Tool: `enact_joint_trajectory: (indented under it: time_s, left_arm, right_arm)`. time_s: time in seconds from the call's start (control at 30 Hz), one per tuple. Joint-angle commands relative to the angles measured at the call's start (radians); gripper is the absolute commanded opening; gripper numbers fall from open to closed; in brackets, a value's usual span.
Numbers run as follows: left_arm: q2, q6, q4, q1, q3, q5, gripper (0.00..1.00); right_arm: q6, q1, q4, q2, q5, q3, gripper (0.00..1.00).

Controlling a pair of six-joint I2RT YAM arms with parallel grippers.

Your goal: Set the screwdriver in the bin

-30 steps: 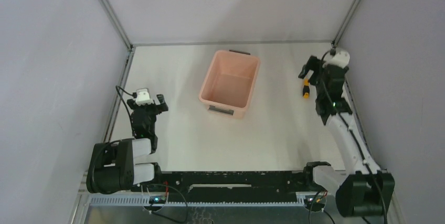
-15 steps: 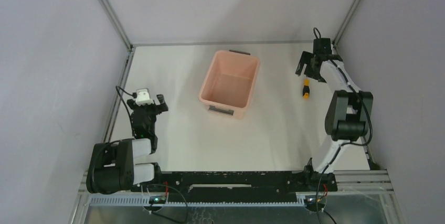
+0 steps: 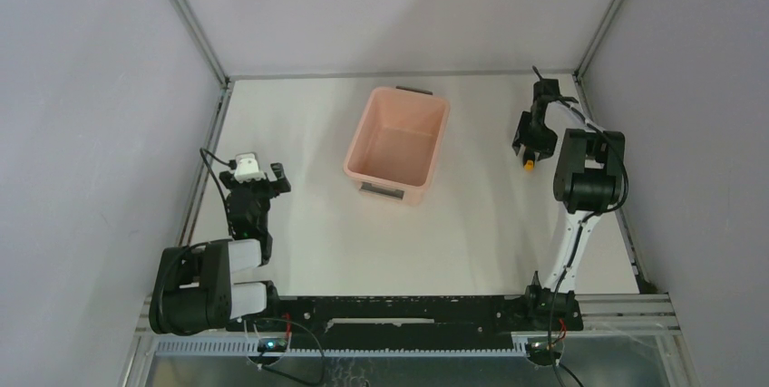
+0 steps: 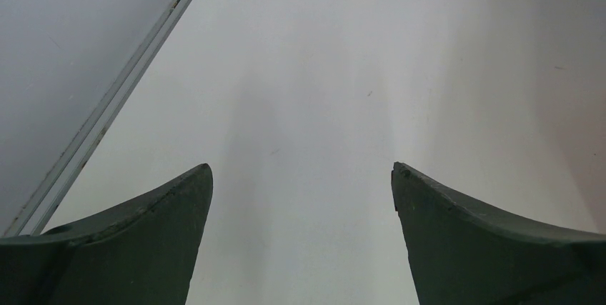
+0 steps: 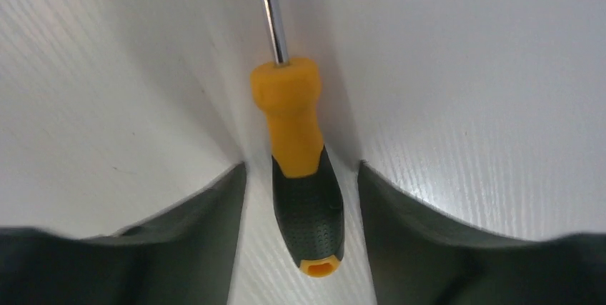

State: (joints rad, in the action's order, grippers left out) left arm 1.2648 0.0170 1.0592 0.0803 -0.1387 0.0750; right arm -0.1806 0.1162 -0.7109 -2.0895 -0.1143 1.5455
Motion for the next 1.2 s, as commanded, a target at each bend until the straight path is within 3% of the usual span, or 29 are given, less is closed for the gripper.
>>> enact_joint_trajectory:
  time_s: [0.0,0.1,0.2,0.47,0.57,0.7,0.97,1.17]
  left_arm:
    - [-0.009,-0.012,0.026,-0.006,-0.039,0.003,1.0]
    - [-0.008,-0.012,0.025,-0.007,-0.038,0.003,1.0]
    - [-0.009,-0.012,0.025,-0.006,-0.039,0.003,1.0]
    - [-0.008,-0.012,0.025,-0.007,-0.038,0.003,1.0]
    - [-0.008,-0.012,0.025,-0.006,-0.039,0.003,1.0]
    - [-0.009,-0.012,0.026,-0.007,-0.038,0.003,1.0]
    - [-0.008,-0.012,0.026,-0.006,-0.038,0.003,1.0]
    - [-0.008,-0.012,0.026,-0.006,-0.038,0.003,1.0]
  right_arm:
    - [0.013,0.008,-0.026,-0.006,0.035,0.022,0.55]
    - [0.019,0.008,-0.076,0.013,0.03,0.064,0.23]
    - [0.027,0.008,-0.137,0.061,0.022,0.112,0.05]
    - [0.045,-0.046,-0.283,0.268,-0.027,0.21,0.06]
    - [0.006,-0.11,-0.378,0.31,-0.067,0.28,0.08]
    - [-0.048,-0.31,-0.453,0.35,-0.106,0.36,0.08]
    - [-0.171,-0.677,-0.387,0.291,-0.077,0.459,0.09]
    - [-0.317,-0.772,-0.324,0.151,-0.115,0.471,0.09]
